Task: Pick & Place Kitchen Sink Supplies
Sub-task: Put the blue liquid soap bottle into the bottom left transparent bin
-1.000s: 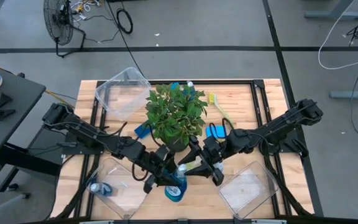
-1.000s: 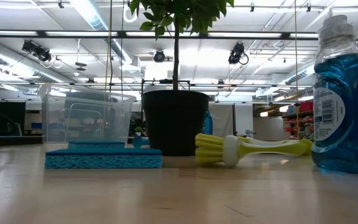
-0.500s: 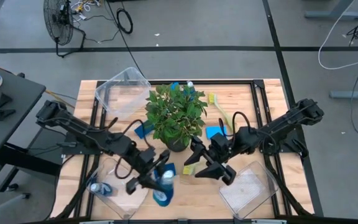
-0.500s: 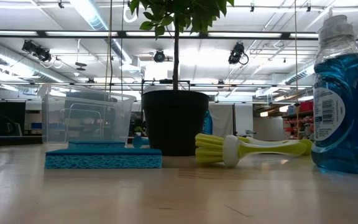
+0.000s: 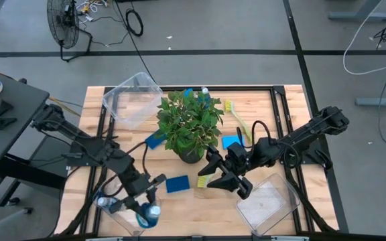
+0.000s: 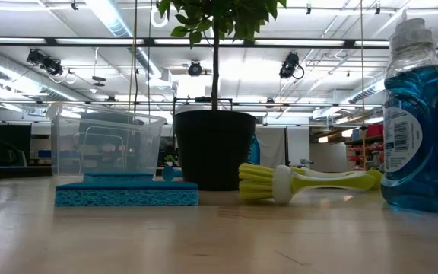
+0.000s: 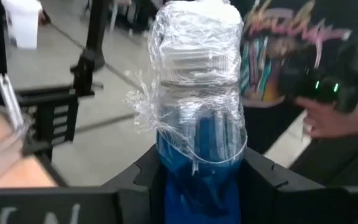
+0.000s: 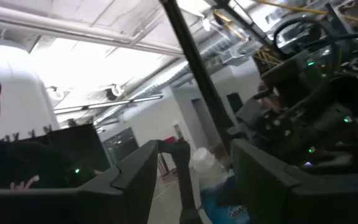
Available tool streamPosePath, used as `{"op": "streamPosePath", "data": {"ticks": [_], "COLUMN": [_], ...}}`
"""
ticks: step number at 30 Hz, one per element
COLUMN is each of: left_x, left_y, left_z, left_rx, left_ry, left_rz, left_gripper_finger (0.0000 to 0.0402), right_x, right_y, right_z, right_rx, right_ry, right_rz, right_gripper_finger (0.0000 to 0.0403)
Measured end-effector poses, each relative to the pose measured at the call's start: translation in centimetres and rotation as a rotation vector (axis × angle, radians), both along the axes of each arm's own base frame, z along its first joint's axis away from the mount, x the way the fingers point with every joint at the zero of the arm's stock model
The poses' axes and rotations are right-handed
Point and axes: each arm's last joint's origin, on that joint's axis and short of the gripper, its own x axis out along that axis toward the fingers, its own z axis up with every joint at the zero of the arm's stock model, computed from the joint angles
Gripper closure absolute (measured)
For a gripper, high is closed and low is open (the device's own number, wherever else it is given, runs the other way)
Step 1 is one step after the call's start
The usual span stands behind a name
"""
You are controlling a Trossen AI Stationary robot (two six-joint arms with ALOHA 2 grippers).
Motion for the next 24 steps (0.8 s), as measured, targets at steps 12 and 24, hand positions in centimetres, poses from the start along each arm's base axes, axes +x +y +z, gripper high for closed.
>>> {"op": "streamPosePath", "data": {"ticks": [12,24], "left_x": [-2.3,-6.6], "left_y": [0.7,3.5], "left_z": [-1.6,-0.5], "left_rx": [0.155,0.219], "left_ry": [0.225,0.345], "left_rz": [-0.051,-0.02], "left_gripper_finger": [0.0273,0.0273], "right_x": [0.1,0.4], "right_y": [-0.2,-0.8], "right_z": [0.0,-0.1], "right_rx": [0.019,0.027], "right_ry": [0.012,0.021], "right_rz": [-0.049,-0.092], "right_gripper_finger": [0.0217,0.0231]}}
